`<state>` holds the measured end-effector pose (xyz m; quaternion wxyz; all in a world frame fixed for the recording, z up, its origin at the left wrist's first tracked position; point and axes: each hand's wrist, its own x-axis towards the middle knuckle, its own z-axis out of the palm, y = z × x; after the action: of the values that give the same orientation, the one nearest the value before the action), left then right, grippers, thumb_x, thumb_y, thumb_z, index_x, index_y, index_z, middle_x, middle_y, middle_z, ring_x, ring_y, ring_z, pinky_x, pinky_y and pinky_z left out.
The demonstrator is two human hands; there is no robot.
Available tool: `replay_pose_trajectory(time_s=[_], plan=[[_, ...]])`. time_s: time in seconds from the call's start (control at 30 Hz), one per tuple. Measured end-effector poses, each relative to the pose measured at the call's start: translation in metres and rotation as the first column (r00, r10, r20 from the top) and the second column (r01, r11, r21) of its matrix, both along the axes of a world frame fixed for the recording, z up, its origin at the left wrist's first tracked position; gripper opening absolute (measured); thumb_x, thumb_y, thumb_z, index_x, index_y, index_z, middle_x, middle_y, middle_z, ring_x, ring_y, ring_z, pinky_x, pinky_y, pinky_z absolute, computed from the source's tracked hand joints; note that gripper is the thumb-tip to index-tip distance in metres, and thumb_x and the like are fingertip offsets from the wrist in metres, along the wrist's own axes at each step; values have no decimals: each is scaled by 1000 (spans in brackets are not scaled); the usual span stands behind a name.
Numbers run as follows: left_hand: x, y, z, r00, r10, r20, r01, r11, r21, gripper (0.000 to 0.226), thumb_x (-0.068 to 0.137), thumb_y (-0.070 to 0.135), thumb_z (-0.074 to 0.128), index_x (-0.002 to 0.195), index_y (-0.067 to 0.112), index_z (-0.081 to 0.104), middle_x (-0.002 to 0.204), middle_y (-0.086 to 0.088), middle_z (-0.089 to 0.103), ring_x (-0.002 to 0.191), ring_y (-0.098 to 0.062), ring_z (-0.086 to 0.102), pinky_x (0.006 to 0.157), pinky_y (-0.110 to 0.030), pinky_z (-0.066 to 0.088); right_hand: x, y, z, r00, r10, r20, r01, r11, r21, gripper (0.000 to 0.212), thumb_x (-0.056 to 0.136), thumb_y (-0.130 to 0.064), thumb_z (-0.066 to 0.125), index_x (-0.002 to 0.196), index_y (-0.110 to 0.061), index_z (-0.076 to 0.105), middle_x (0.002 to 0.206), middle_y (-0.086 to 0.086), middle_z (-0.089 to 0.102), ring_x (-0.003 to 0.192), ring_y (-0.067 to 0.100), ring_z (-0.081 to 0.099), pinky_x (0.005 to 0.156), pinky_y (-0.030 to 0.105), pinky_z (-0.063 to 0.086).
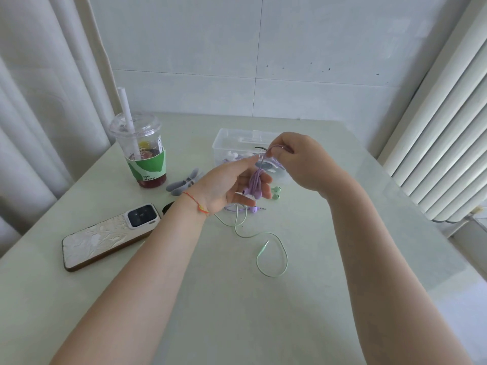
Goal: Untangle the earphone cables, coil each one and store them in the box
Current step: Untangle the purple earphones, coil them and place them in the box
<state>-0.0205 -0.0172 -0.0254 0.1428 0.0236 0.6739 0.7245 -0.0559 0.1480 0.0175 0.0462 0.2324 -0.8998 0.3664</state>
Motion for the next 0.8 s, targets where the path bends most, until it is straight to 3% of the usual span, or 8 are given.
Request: replay_pose_trajectory(time_s=[0.13,0.23,0.3,0.43,0.5,0.6,0.67,0.8], plan=[[3,0,3,996,-85,-37,90,984,155,31,87,38,53,73,15,69,72,-4,62,72,-19,67,48,-22,50,-7,1,-8,998,-37,47,43,991,-128,11,96,-23,54,96,-13,61,58,-4,43,47,6,36,48,23,28],[4,-1,7,999,-47,-11,47,913,406,37,91,32,48,65,17,70,68,0,60,64,-14,65,43,-20,47,-7,-1,-10,997,-6,72,21,978,-208,11,94,-23,58,87,-17,62,60,3,45,52,13,36,49,23,30],[4,-3,9,1000,-17,-5,17,831,555,37,90,32,47,69,16,73,69,3,63,67,-13,66,42,-20,48,-6,-5,-12,996,25,82,-8,981,-195,15,94,-24,58,80,-23,65,62,4,52,52,14,39,51,23,33],[-3,-7,5,993,107,50,-112,724,681,31,96,30,48,93,11,72,90,0,73,95,-16,69,48,-19,53,-1,-13,-17,987,98,125,-99,995,3,20,97,-24,51,96,-17,69,61,-3,57,51,13,44,56,26,39],[-7,-9,2,985,162,65,-161,701,695,28,99,29,48,106,10,67,101,-3,73,108,-19,66,52,-19,54,1,-16,-19,984,112,139,-125,988,86,19,98,-23,50,95,-18,68,62,-5,54,53,12,45,55,25,38],[-9,-9,0,970,237,47,-212,742,636,26,100,25,50,114,9,64,111,-5,72,114,-20,65,59,-19,56,2,-19,-20,991,93,101,-109,978,178,27,97,-23,53,71,-26,58,61,-8,48,56,9,43,53,23,32],[-8,-8,0,961,273,35,-242,778,580,25,100,24,50,116,11,64,115,-4,71,111,-18,66,59,-20,56,2,-21,-21,995,73,61,-85,972,218,33,96,-22,53,63,-25,51,60,-7,45,55,10,40,52,24,29],[-8,-2,0,947,318,-31,-276,862,424,24,100,26,49,116,16,65,111,1,73,91,-7,69,60,-20,54,6,-25,-21,999,37,-32,-29,974,227,27,92,-20,52,66,-13,52,63,-2,41,56,13,36,50,27,27]])
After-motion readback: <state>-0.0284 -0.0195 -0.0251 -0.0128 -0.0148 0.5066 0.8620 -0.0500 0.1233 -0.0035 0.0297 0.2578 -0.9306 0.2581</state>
